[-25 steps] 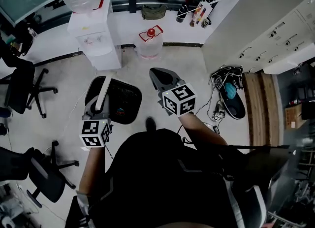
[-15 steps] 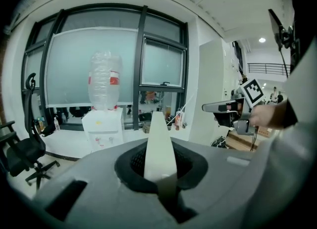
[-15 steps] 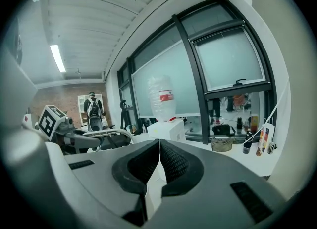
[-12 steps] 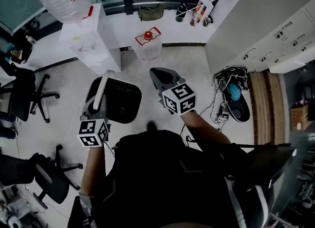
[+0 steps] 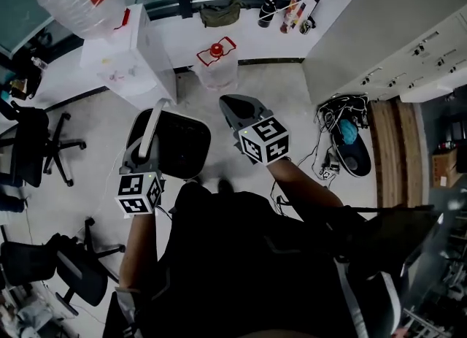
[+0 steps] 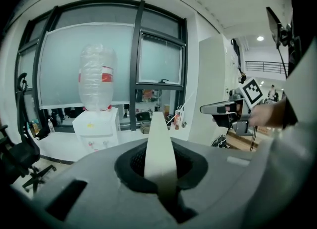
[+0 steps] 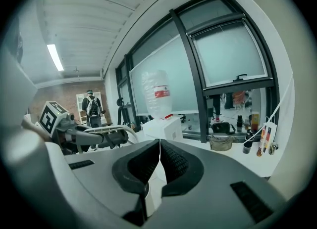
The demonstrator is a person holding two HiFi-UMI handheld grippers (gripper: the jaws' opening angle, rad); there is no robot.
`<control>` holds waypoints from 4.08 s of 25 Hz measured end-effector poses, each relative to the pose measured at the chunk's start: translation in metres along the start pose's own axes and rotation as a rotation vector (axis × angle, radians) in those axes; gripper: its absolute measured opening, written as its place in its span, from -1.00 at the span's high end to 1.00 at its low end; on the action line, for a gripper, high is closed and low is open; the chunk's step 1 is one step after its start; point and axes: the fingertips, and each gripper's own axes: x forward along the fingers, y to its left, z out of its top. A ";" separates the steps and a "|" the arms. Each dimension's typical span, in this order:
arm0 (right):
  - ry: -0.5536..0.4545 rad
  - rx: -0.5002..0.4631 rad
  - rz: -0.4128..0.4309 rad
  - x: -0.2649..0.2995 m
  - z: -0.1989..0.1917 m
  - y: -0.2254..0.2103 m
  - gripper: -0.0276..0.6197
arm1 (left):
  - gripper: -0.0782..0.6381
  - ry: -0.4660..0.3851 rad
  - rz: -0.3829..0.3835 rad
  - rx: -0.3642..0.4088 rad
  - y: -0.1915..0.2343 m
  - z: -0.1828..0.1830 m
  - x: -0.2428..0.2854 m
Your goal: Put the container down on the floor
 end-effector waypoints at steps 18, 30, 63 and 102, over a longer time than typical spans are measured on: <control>0.048 0.005 -0.065 0.113 0.021 -0.025 0.89 | 0.70 0.034 -0.199 0.066 0.060 0.004 0.105; 0.110 0.013 -0.161 0.164 0.020 -0.038 0.89 | 0.70 0.098 -0.309 0.125 0.097 -0.021 0.171; 0.404 0.075 0.048 0.235 -0.175 -0.149 0.89 | 0.70 0.535 -0.275 0.171 0.090 -0.262 0.359; 0.597 0.138 0.130 0.278 -0.373 -0.178 0.89 | 0.70 0.574 -0.402 0.211 0.072 -0.416 0.525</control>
